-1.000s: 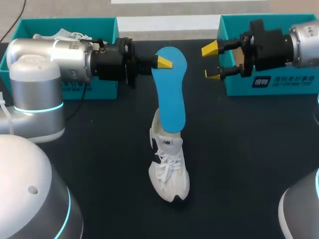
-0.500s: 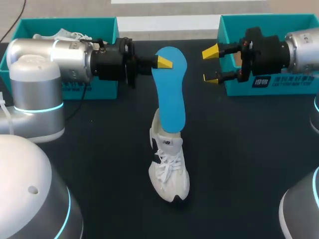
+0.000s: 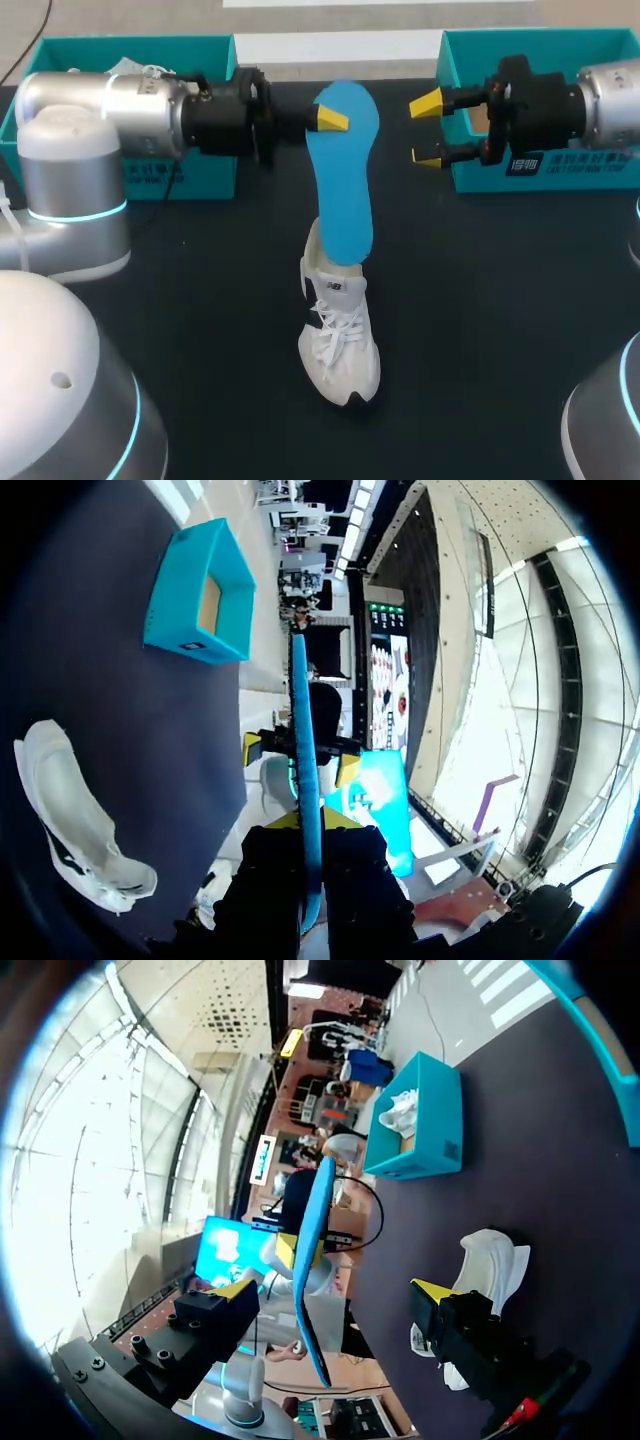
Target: Take the shoe out of the shoebox, open the shoe tongue, remove and reinsert the insole, then place the shoe into the shoebox
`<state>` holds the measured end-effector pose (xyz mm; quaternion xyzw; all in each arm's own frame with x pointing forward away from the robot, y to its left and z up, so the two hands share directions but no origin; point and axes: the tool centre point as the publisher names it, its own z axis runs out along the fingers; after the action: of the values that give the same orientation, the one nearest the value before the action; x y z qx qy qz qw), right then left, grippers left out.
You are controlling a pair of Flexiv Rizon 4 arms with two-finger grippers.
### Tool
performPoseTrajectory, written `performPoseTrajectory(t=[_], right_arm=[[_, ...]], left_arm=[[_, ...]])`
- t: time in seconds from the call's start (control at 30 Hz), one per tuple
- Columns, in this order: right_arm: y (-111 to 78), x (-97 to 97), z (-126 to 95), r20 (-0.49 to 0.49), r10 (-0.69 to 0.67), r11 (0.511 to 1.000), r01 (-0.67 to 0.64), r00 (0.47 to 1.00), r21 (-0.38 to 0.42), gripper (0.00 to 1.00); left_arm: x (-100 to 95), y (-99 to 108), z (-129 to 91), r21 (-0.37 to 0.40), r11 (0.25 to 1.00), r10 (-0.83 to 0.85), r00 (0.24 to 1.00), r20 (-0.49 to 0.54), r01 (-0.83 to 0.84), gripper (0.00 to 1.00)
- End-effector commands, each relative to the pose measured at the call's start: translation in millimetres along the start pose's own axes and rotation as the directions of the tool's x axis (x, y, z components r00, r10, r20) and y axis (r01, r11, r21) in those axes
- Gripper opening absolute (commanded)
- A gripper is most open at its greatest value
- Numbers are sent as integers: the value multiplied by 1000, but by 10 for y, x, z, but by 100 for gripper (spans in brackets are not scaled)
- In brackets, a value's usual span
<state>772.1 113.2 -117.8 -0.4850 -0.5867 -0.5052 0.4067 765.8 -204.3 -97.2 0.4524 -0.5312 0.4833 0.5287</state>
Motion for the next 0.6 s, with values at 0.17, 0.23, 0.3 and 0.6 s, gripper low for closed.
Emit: performPoseTrajectory(t=[0.17, 0.23, 0.3, 0.6], right_arm=[[5, 0, 17, 1, 1, 1000, -1, 1000, -1, 100], [5, 0, 17, 1, 1, 1000, -1, 1000, -1, 100], [5, 0, 17, 1, 1, 1000, -1, 1000, -1, 100], [5, 0, 17, 1, 1, 1000, -1, 1000, -1, 100]], left_arm=[[136, -115, -33, -83, 920, 373, 921, -116, -383, 0], [163, -109, -23, -73, 889, 441, 889, -119, -451, 0], [189, -98, -18, -64, 851, 512, 851, -114, -521, 0], [164, -79, 3, -80, 808, 583, 812, -23, -583, 0]])
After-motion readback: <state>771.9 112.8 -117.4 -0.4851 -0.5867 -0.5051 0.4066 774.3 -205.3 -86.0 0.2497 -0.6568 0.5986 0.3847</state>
